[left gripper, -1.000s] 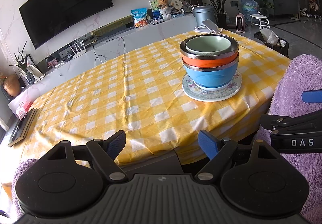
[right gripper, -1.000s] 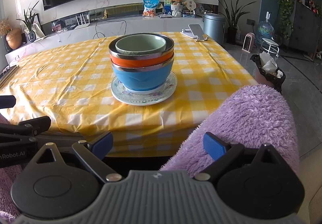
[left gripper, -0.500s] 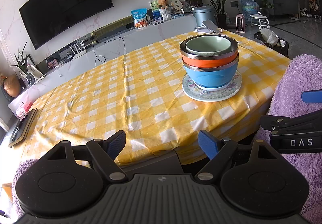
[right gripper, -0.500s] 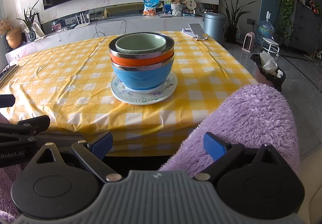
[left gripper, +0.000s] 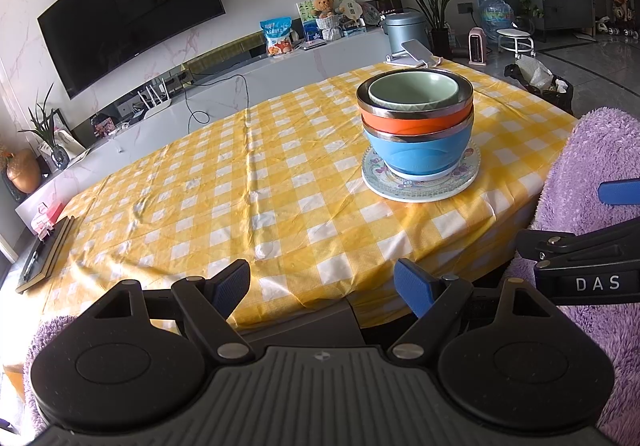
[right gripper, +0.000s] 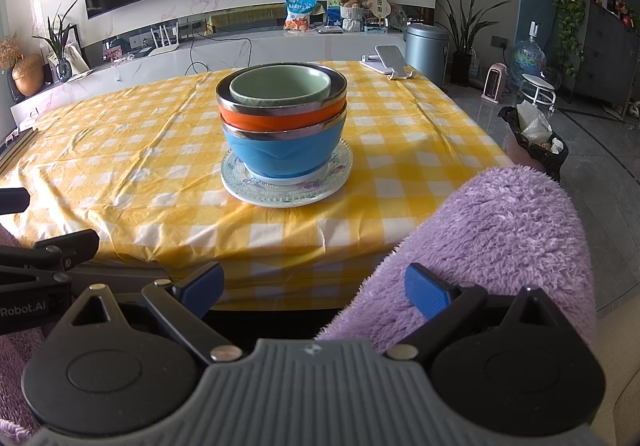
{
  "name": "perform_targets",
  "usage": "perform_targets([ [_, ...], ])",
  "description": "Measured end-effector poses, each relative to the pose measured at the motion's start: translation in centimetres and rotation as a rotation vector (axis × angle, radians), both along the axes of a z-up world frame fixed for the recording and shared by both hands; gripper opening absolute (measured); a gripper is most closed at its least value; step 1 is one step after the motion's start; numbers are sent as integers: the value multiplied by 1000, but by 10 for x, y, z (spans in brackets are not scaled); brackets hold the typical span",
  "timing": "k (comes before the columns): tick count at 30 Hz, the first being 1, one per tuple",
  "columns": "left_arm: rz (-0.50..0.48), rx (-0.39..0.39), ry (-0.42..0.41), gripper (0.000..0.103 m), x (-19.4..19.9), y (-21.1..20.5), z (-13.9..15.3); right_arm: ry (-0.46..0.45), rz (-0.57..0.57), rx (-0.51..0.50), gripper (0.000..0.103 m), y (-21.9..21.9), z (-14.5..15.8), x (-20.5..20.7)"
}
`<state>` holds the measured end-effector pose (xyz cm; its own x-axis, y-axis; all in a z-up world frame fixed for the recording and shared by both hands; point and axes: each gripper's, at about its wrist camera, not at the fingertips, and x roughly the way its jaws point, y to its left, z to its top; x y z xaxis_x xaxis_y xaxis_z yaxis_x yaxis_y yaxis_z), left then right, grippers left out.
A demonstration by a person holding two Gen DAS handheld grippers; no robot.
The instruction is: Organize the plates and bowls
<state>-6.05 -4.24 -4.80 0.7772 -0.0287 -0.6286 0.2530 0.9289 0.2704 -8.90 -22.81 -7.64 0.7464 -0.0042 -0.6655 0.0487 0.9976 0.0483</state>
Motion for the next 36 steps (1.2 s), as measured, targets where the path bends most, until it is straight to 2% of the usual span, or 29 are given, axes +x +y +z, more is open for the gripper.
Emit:
perform_targets([
  [36, -5, 0, -1, 96, -2, -1, 0, 2, 1, -1, 97, 0, 1, 0],
])
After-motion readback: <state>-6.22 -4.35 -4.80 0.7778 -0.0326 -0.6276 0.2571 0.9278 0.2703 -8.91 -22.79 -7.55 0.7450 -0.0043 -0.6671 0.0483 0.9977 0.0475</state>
